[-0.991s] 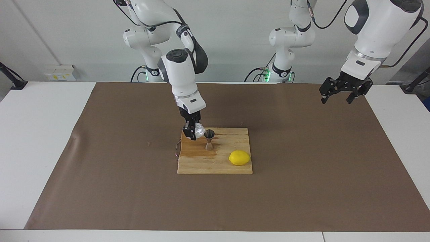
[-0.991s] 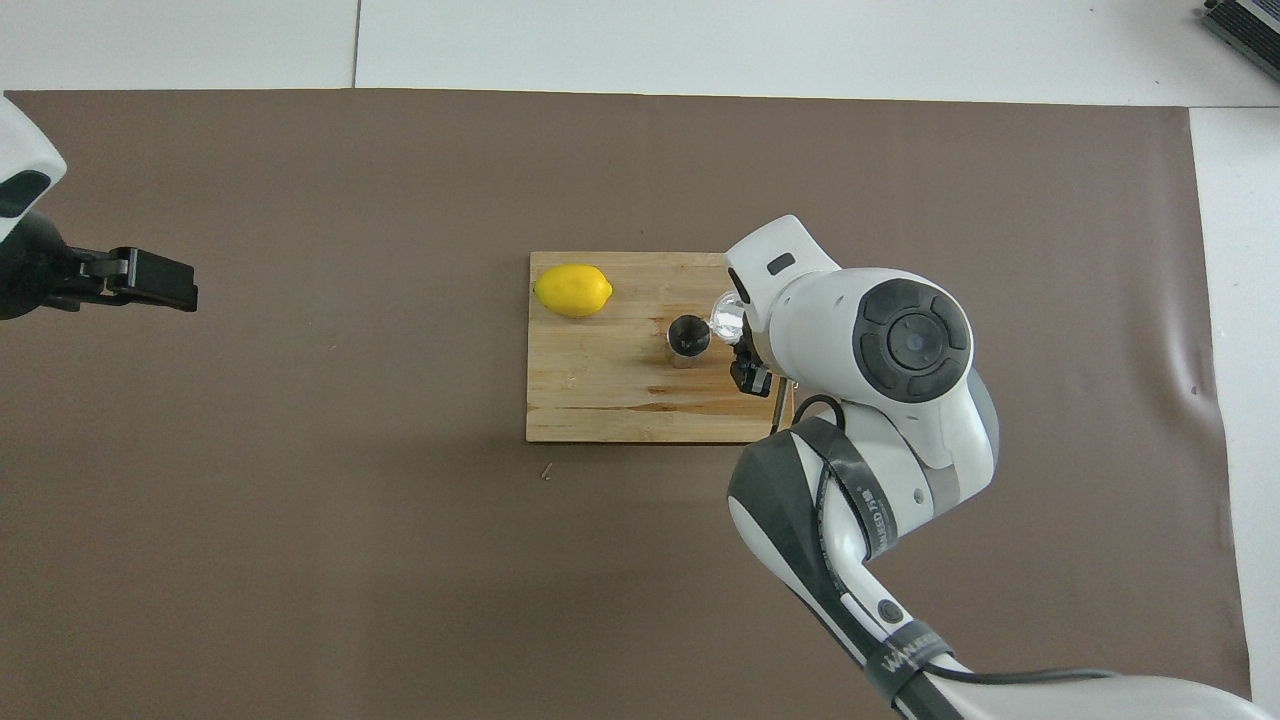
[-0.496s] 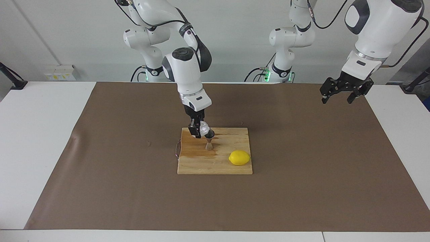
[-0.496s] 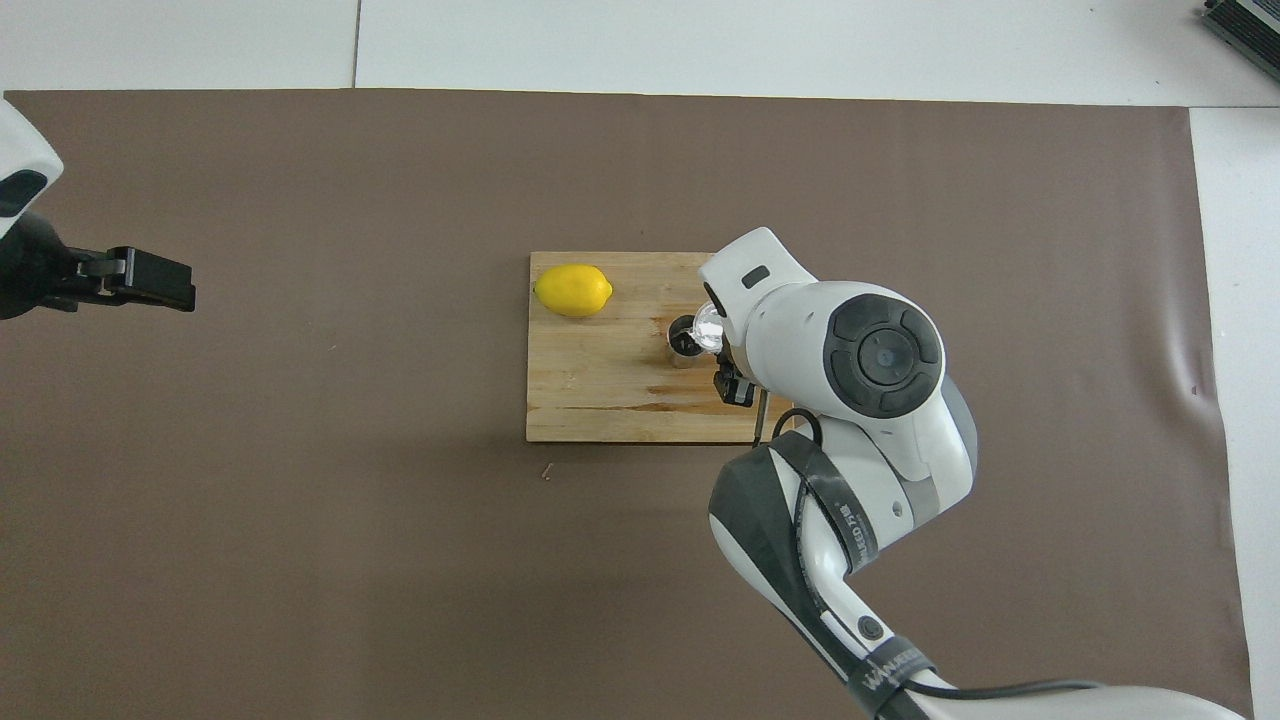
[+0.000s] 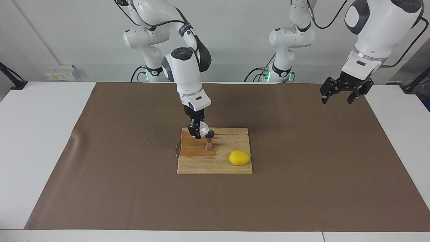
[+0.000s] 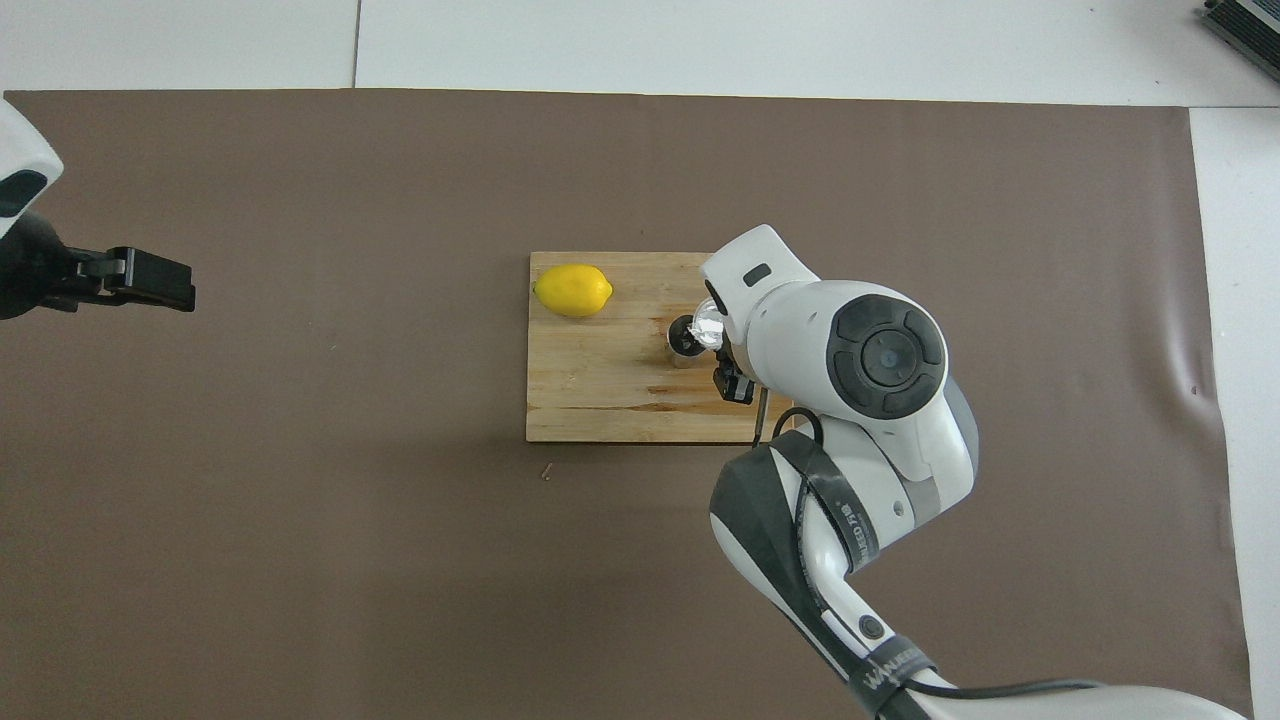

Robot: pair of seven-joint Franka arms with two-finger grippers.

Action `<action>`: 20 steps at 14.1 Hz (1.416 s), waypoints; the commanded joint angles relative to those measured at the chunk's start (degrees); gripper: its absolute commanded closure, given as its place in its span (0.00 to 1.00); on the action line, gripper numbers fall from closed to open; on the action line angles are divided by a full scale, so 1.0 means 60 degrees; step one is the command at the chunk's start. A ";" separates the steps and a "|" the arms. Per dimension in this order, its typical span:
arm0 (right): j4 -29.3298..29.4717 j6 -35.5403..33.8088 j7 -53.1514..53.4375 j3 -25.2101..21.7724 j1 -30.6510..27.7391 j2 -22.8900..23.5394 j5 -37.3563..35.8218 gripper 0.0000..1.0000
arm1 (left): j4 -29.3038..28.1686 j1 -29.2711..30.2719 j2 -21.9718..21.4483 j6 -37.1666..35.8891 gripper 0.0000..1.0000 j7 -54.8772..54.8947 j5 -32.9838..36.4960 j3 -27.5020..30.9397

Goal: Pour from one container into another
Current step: 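Tilt the white cup with the right gripper over the steel cup, then carry the white cup with the right gripper back to its spot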

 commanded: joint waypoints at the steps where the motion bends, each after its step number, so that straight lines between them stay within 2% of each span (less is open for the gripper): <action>1: 0.0013 0.0126 0.0158 0.0058 -0.0104 -0.0045 -0.0201 0.73 | -0.0318 0.0040 -0.0297 0.0022 0.00 0.0049 -0.0098 0.0020; 7: -0.0104 0.0331 -0.0177 0.0072 -0.0177 -0.0367 0.0398 0.73 | -0.0318 0.0040 -0.0297 0.0022 0.00 0.0035 -0.0098 0.0020; 14: -0.0163 0.0331 -0.2753 0.0058 -0.0499 -0.0602 0.3076 0.73 | -0.0318 0.0025 -0.0297 0.0051 0.00 0.0050 -0.0098 0.0020; 18: -0.0163 0.0214 -0.5154 0.0058 -0.1127 -0.0616 0.5521 0.73 | -0.0318 -0.0034 -0.0297 0.0124 0.00 0.0093 -0.0098 0.0020; 20: -0.0178 -0.0034 -0.5889 0.0058 -0.1640 -0.0631 0.6270 0.73 | -0.0318 -0.0063 -0.0297 0.0125 0.00 0.0050 -0.0098 0.0006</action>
